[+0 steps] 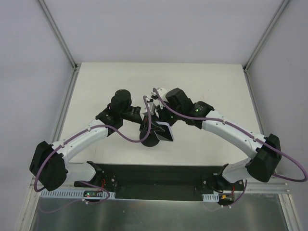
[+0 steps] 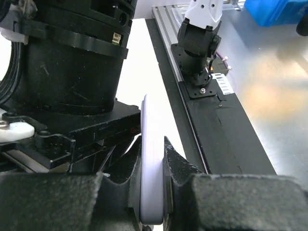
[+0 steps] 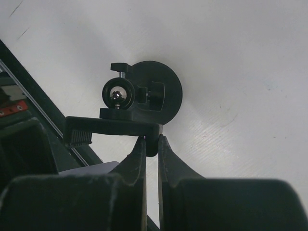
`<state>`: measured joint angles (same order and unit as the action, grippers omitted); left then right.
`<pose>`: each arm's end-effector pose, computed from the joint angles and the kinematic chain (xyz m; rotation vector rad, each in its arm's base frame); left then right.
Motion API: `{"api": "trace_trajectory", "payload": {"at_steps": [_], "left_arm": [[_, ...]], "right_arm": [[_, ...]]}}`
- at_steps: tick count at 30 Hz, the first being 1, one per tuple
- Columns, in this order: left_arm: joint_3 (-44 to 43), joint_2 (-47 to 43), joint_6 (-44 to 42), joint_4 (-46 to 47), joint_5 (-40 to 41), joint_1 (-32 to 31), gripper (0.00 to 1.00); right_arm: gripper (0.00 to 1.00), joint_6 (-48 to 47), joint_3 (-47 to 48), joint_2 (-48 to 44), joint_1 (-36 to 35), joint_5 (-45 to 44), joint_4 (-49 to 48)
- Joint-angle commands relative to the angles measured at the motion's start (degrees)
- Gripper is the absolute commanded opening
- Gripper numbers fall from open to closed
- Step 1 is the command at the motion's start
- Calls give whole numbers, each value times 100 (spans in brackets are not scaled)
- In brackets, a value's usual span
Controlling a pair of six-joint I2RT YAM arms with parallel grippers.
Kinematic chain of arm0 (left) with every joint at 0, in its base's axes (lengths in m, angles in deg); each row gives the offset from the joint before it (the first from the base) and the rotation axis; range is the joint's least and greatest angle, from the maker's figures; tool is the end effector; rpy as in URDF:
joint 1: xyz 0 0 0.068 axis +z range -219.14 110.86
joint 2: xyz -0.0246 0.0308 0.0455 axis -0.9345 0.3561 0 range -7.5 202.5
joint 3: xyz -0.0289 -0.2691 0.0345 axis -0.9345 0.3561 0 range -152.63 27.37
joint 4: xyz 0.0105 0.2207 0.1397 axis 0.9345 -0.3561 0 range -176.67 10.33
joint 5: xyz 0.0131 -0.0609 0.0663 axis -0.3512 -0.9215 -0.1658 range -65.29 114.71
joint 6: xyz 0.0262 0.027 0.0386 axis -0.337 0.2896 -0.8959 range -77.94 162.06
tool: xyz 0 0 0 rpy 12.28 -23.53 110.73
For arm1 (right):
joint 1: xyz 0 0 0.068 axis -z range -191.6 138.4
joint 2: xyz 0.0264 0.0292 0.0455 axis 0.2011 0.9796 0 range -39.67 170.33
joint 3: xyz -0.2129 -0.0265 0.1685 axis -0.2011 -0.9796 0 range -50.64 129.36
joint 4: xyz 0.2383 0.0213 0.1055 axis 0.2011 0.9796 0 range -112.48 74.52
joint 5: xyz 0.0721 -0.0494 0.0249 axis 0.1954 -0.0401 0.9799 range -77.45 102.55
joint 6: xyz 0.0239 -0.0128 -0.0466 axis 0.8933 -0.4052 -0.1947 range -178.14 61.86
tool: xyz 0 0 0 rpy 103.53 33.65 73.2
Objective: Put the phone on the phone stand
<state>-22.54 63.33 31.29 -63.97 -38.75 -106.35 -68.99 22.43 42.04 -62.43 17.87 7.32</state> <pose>0.1983 -0.1906 0.3234 1.4201 1.0533 -1.2483 0.1988 0.2493 0.3292 -1.2138 1.9329 0.4763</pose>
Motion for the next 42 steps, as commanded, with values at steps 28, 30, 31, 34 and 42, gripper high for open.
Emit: {"api": "trace_trajectory", "payload": {"at_steps": [28,30,31,34,42], "left_arm": [[-652,-165,-1305,-1359,1369,206,0],[-573,-315,-1297,-1368,2037,206,0],[-546,-350,-1123,-1368,2266,214,0],[-459,-447,-884,-1465,2960,206,0],[-1125,-122,-288,-2783,4553,-23,0]], "right_arm": [[1,-69,66,-664,205,41,1028],[1,248,-13,-735,196,-598,975],[1,407,-22,-805,205,-846,975],[0,847,-188,-1016,196,-1313,922],[0,1130,-426,-1359,-50,-2142,730]]}}
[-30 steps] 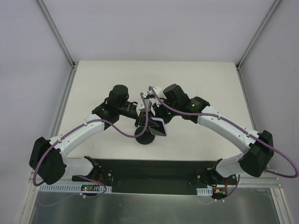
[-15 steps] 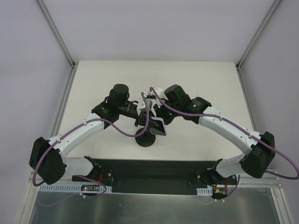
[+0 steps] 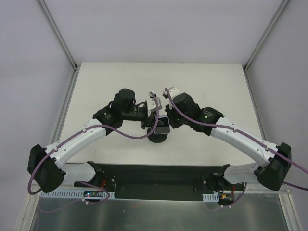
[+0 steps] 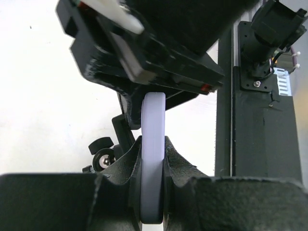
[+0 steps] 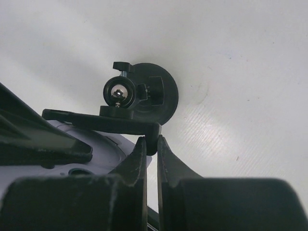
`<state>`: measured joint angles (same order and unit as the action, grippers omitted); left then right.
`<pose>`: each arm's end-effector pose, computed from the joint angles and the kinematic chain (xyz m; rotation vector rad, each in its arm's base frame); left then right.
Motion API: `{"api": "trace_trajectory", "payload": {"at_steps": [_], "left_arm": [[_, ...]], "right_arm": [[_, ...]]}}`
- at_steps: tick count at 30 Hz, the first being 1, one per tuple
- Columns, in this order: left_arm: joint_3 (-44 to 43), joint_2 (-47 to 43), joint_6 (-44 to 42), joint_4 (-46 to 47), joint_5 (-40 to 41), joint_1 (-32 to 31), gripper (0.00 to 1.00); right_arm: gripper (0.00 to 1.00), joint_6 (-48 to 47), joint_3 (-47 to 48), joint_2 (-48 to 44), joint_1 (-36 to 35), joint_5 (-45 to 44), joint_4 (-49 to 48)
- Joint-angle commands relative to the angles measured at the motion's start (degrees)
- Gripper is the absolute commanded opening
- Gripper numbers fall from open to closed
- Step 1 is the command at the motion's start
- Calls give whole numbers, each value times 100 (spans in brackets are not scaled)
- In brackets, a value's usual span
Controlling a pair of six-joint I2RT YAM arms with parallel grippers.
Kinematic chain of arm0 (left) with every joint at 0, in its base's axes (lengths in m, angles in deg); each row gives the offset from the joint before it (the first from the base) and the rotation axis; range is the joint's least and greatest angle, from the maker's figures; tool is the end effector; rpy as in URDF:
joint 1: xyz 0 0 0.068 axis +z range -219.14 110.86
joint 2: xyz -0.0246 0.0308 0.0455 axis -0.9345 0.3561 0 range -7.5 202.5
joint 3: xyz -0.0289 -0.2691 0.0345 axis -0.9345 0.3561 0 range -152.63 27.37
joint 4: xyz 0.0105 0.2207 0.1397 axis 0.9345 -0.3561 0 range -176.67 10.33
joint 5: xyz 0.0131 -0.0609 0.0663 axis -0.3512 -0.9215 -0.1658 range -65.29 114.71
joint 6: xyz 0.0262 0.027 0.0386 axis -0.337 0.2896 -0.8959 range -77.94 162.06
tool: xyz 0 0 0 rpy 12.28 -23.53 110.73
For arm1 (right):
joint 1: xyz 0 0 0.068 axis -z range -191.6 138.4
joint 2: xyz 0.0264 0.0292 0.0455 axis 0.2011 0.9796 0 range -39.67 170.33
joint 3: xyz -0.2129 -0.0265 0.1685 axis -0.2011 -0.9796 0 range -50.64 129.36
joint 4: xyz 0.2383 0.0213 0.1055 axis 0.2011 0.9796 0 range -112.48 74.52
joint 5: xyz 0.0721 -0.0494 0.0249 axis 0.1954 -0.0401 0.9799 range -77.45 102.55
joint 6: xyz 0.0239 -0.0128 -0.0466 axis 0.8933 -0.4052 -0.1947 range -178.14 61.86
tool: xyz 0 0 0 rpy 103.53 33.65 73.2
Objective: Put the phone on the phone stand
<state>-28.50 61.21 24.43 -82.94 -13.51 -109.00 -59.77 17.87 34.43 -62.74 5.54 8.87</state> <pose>0.1965 -0.1928 0.3353 1.2917 1.3683 -0.8830 0.1820 0.2190 0.3375 -0.9302 2.0283 0.3421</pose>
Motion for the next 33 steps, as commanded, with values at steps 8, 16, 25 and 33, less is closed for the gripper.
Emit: {"api": "trace_trajectory", "payload": {"at_steps": [8,16,25,33], "left_arm": [[-872,757,1754,-1264,3784,198,0],[-723,1092,2676,-1282,6124,-171,0],[-670,1373,3195,-887,7144,-883,0],[-109,1128,3047,71,5643,-971,0]], "right_arm": [[0,706,-66,-696,-572,-2075,626],[0,2991,401,-28,-1889,-4256,1410],[1,5460,1365,841,-3225,-5828,2968],[15,5052,1210,679,-3517,-5496,2904]]}}
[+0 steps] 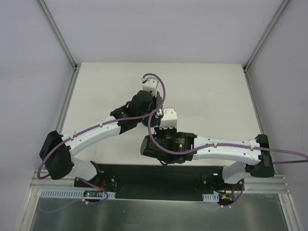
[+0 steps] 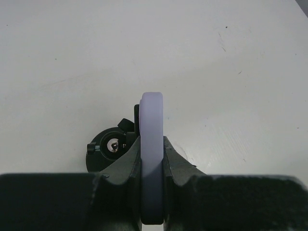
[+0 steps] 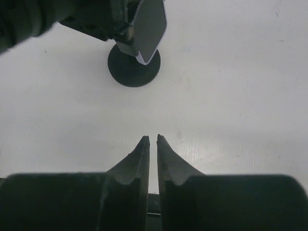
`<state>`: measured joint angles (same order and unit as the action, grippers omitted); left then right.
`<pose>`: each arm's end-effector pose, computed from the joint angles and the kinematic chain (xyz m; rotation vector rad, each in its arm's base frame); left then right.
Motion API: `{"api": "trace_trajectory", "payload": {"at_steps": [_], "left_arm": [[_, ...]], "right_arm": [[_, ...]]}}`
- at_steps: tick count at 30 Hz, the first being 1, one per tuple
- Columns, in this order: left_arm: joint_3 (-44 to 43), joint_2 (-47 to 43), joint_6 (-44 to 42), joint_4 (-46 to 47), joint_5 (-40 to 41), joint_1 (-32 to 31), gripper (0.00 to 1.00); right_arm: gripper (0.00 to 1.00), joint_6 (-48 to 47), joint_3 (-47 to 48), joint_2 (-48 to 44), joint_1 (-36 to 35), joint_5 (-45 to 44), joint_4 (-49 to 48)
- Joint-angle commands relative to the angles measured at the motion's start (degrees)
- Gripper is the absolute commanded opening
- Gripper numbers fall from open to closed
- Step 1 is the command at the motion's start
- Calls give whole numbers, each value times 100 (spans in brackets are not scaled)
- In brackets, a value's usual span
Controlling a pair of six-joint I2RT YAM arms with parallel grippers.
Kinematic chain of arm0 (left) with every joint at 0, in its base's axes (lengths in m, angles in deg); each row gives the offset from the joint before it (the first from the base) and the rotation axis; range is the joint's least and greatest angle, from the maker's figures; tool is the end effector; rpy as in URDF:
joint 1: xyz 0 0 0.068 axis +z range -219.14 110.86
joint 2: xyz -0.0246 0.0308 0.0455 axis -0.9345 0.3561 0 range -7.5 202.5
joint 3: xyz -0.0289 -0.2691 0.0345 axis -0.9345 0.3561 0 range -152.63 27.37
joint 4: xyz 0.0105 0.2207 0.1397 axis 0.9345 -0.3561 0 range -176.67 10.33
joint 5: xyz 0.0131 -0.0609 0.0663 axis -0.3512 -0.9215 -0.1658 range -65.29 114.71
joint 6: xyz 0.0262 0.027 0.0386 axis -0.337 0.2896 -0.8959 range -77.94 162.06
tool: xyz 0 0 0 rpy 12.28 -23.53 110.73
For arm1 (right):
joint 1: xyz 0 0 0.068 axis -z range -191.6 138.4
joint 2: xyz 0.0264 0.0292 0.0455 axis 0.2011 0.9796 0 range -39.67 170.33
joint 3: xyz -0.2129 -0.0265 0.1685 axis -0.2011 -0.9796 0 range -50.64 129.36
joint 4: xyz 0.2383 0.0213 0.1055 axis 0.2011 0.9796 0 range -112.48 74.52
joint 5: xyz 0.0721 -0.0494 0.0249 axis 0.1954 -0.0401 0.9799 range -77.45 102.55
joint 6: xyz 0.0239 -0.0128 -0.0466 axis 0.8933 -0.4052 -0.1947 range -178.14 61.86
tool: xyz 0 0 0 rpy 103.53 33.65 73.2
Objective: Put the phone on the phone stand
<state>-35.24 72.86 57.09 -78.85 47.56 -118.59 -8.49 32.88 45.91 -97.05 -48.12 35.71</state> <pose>0.2248 -0.2415 0.3252 0.2816 1.8412 -0.4132 0.0541 0.2886 0.3484 -0.3168 1.9853 0.0437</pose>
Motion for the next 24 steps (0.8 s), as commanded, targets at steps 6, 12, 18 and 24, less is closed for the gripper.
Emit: {"api": "trace_trajectory", "payload": {"at_steps": [6,12,18,24], "left_arm": [[872,-871,-545,-354,-2222,120,0],[760,-1593,-1429,-749,-4496,594,0],[399,-1629,-2266,-1426,-5913,1051,0],[372,-1664,-2802,-1532,-6109,1210,0]], "right_arm": [[88,-3115,-2531,-2813,238,1579,-2265],[98,-4681,-3694,-4118,2011,4517,-3331],[99,-5535,-3624,-3752,2744,5968,-3885],[98,-5967,-3308,-2979,3113,6594,-4509]]}}
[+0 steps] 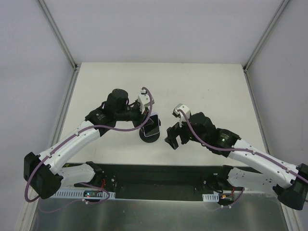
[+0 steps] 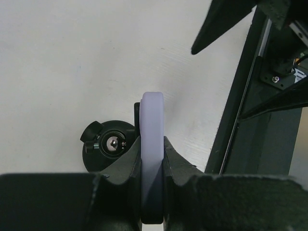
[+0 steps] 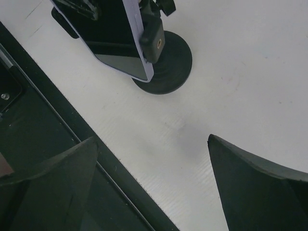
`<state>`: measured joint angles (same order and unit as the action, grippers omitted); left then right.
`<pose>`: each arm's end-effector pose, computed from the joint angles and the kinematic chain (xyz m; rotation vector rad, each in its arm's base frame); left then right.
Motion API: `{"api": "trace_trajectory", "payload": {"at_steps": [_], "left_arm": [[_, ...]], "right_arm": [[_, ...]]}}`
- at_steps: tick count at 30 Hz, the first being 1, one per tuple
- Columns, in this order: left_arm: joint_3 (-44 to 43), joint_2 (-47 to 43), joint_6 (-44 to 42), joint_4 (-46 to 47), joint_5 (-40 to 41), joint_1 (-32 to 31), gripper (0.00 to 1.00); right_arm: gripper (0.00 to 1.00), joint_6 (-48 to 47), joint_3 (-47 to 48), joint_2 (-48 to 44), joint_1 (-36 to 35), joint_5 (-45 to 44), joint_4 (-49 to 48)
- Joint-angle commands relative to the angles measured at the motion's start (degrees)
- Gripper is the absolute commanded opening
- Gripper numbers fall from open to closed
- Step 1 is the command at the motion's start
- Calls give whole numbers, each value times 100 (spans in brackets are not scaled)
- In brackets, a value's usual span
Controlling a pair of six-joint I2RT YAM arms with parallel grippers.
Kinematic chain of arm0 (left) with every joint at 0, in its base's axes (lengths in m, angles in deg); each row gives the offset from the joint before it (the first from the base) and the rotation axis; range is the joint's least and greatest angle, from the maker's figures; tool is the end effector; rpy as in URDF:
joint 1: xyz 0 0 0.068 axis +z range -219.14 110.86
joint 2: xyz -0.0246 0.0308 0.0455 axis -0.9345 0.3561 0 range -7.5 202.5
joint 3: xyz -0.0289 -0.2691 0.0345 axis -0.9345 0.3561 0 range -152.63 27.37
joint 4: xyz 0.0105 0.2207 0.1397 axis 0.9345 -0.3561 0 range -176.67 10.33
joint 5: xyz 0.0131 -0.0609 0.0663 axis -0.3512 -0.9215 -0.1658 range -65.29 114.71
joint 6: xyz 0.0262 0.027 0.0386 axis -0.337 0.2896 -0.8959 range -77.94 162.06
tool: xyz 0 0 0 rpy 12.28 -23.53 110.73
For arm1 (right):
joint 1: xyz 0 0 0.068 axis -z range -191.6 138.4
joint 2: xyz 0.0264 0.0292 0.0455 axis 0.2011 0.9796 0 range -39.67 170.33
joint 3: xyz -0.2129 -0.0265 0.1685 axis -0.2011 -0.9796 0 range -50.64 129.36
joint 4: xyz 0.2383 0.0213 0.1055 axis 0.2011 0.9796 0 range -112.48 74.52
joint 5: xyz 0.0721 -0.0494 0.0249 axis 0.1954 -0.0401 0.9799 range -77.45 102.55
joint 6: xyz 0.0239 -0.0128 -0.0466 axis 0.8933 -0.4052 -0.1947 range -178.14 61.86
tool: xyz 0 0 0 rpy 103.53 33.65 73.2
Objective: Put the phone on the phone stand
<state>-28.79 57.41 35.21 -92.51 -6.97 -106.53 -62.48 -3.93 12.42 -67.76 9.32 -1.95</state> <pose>0.1923 -0.1705 0.3363 1.0863 1.6703 -0.8857 0.1163 0.1699 0.3106 -1.0066 1.7981 0.5112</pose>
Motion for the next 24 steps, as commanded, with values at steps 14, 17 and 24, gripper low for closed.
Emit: {"api": "trace_trajectory", "payload": {"at_steps": [14,17,24], "left_arm": [[-624,-574,315,-166,-699,425,99],[-712,-996,560,-175,-43,486,99],[-440,-2050,1283,-272,3904,627,99]], "right_arm": [[100,3,1076,1030,-157,-500,-551],[97,371,1452,1205,-825,-1789,-314],[97,1627,2920,2356,-1590,-3719,922]]}}
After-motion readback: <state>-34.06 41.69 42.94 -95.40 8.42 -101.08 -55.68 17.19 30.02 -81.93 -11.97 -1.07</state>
